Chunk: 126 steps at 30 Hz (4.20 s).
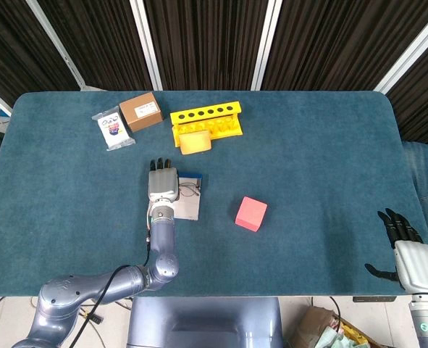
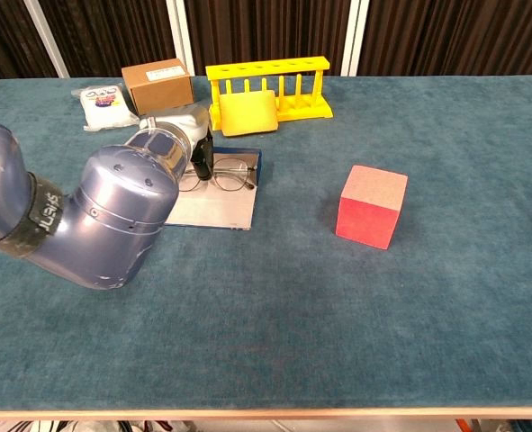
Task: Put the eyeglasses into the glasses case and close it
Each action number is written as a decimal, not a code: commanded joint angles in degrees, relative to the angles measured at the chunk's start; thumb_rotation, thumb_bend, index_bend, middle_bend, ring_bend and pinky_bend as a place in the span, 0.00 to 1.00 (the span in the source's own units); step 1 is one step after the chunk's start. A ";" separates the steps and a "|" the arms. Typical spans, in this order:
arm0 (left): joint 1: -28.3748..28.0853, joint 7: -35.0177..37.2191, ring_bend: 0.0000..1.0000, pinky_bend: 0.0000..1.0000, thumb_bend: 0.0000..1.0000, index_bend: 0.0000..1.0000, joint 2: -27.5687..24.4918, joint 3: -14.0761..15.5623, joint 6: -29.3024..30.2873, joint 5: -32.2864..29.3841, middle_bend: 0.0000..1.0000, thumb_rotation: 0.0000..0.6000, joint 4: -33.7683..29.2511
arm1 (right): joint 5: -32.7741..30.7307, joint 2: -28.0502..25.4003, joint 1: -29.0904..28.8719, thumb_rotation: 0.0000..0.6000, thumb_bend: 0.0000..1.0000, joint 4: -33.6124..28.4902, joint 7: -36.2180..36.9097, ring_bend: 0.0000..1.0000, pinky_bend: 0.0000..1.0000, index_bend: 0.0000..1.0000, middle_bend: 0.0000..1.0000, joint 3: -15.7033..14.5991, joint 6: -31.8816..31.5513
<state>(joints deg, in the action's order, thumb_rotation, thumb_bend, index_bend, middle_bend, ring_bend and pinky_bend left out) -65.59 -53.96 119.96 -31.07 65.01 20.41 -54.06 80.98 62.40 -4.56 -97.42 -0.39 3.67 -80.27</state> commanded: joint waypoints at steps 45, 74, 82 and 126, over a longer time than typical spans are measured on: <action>9.70 1.30 0.18 0.35 0.44 0.20 -10.71 8.35 7.84 13.54 0.24 1.00 -23.87 | -0.88 -0.19 -0.03 1.00 0.00 -0.82 -0.51 0.00 0.18 0.00 0.00 0.02 0.51; 14.47 9.27 0.81 0.80 0.55 0.00 -15.72 13.60 2.72 5.90 0.78 1.00 -35.27 | -1.24 -0.40 -0.07 1.00 0.00 -1.01 -0.12 0.00 0.18 0.00 0.00 0.14 0.76; 13.51 8.59 0.81 0.80 0.55 0.00 -14.86 12.70 2.39 4.12 0.78 1.00 -33.27 | -1.44 -0.39 -0.10 1.00 0.00 -1.06 -0.16 0.00 0.18 0.00 0.00 0.16 0.91; 12.11 8.02 0.81 0.80 0.55 0.00 -11.58 12.94 0.85 2.22 0.78 1.00 -26.90 | -2.41 -0.38 -0.05 1.00 0.00 -1.45 -0.65 0.00 0.18 0.00 0.00 0.44 0.99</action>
<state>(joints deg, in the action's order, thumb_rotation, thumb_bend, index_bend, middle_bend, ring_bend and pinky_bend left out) -53.48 -45.94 108.37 -18.12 65.86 22.63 -80.97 78.57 62.02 -4.61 -98.86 -1.04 4.12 -79.29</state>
